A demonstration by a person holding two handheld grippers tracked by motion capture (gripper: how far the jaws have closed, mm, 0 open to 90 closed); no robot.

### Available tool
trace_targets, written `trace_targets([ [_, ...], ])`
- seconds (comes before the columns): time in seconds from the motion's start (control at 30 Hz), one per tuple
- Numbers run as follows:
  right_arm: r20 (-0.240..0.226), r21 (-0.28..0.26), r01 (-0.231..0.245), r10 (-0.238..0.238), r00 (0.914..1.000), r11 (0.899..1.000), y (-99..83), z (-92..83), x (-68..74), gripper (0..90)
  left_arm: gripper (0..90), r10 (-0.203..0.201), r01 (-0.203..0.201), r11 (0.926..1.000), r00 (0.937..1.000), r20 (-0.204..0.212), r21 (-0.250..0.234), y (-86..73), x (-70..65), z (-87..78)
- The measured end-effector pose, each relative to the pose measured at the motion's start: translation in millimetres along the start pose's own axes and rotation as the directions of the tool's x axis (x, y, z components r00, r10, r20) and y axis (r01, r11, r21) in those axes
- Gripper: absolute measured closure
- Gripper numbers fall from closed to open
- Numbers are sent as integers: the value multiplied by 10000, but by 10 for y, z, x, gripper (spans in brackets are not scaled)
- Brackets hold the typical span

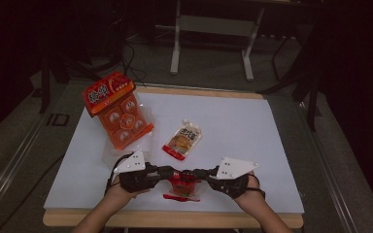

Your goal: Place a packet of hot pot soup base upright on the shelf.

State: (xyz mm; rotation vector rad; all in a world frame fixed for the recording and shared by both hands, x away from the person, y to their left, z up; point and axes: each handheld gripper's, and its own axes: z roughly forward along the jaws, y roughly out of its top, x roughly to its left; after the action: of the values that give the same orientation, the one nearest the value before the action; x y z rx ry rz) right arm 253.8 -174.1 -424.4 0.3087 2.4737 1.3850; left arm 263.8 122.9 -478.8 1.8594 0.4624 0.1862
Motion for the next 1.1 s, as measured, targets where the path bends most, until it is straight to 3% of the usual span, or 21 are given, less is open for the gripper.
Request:
trace_targets([
  [0.07,-10,-15,-24,24,10000,10000,-3,9,-5,900,863,349,-347,9994,9989,-318,62,19,-36,0],
  [0.3,-86,-346,-503,500,9987,9981,-18,-26,-39,891,881,370,-374,9991,9991,-221,-193,45,-52,-25],
  [0.57,-102,-814,-828,822,9966,9932,4,-122,-92,760,884,427,-436,9980,9989,-206,-460,102,-46,-97],
  [0.63,-96,-956,-938,933,9956,9910,13,-154,-101,698,884,511,-525,9968,9984,-249,-604,129,-44,-126],
  [0.67,-87,-1068,-1025,1022,9947,9890,20,-179,-108,613,884,553,-572,9959,9981,-281,-698,167,-39,-156],
  [0.7,-87,-1068,-1025,1022,9947,9890,20,-179,-108,613,884,553,-572,9959,9981,-281,-698,167,-39,-156],
  [0.73,37,-1193,-1001,1013,9949,9878,25,-205,-116,551,884,579,-602,9946,9979,-298,-846,212,-33,-193],
  [0.77,37,-1193,-1001,1013,9949,9878,25,-205,-116,551,883,579,-602,9946,9979,-298,-846,212,-33,-193],
  [0.8,-22,-1275,-1106,1112,9938,9857,26,-227,-128,477,883,681,-716,9932,9968,-408,-914,260,-25,-229],
  [0.83,-22,-1275,-1106,1112,9938,9857,26,-227,-128,477,883,681,-716,9932,9968,-408,-914,260,-25,-229],
  [0.9,32,-1483,-1208,1226,9925,9815,25,-257,-138,426,883,749,-803,9917,9956,-558,-1004,304,-11,-269],
  [0.93,61,-1728,-1365,1397,9902,9754,21,-285,-149,337,883,816,-878,9904,9948,-610,-1072,343,8,-306],
  [0.97,61,-1728,-1365,1397,9902,9754,21,-285,-149,337,882,816,-878,9904,9948,-610,-1072,343,8,-306],
  [1.0,81,-1880,-1502,1544,9880,9706,14,-310,-162,252,882,836,-915,9884,9941,-689,-1213,393,32,-362],
  [1.1,-86,-1867,-1691,1705,9853,9678,0,-323,-188,185,882,915,-1016,9870,9922,-841,-1243,446,49,-412],
])
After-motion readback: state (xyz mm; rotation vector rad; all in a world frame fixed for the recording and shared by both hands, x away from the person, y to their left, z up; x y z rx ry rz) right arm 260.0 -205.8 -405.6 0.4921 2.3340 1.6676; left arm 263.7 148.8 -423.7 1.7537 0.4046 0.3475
